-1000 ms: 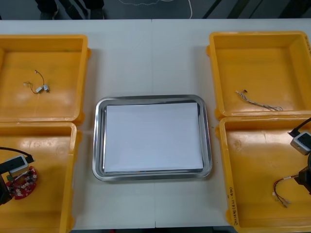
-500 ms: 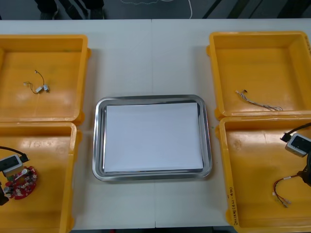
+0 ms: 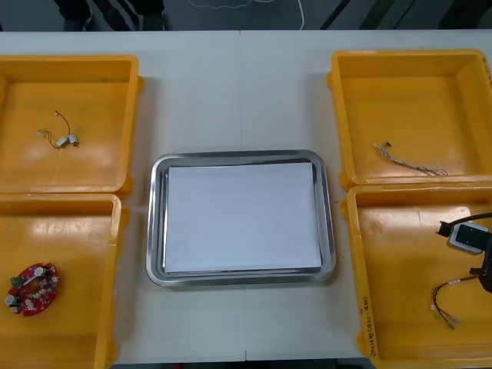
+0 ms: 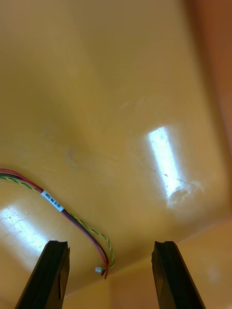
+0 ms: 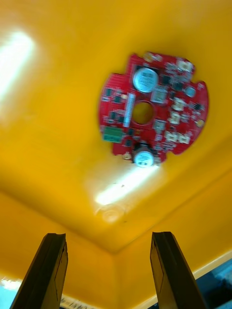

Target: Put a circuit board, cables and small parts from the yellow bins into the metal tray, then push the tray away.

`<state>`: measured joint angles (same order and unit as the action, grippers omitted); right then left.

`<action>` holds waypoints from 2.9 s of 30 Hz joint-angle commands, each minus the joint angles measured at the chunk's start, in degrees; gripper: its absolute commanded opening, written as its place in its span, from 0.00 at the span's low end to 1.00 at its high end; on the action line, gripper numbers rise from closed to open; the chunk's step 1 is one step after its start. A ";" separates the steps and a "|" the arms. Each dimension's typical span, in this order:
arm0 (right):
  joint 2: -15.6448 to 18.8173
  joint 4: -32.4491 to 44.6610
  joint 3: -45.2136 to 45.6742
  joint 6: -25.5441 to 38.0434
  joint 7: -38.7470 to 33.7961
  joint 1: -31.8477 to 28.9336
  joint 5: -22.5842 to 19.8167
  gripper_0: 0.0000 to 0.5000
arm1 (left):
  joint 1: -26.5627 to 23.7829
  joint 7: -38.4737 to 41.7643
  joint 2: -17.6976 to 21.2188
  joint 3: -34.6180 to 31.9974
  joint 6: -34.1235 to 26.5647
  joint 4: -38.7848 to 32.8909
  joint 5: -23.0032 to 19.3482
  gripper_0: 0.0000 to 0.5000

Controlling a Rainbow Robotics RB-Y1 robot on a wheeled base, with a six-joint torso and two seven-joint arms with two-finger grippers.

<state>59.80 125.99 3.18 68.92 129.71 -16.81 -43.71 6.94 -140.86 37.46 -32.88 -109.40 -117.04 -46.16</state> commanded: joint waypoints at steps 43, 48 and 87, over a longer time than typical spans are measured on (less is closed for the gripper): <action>-15.85 -10.06 3.50 -0.63 25.29 0.46 0.47 1.00 | -3.07 84.87 2.53 10.82 8.32 2.08 0.37 1.00; -15.85 -10.41 2.36 -1.16 25.29 0.55 0.91 1.00 | -1.14 81.18 2.44 9.94 9.73 2.08 0.37 1.00; -15.85 -15.24 -2.04 -5.38 25.29 2.48 1.09 0.00 | 4.57 72.31 1.91 13.54 23.88 7.44 1.34 1.00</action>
<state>44.24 112.23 2.90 64.34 154.62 -15.22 -42.77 9.38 -69.49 37.49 -19.81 -86.17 -109.20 -45.58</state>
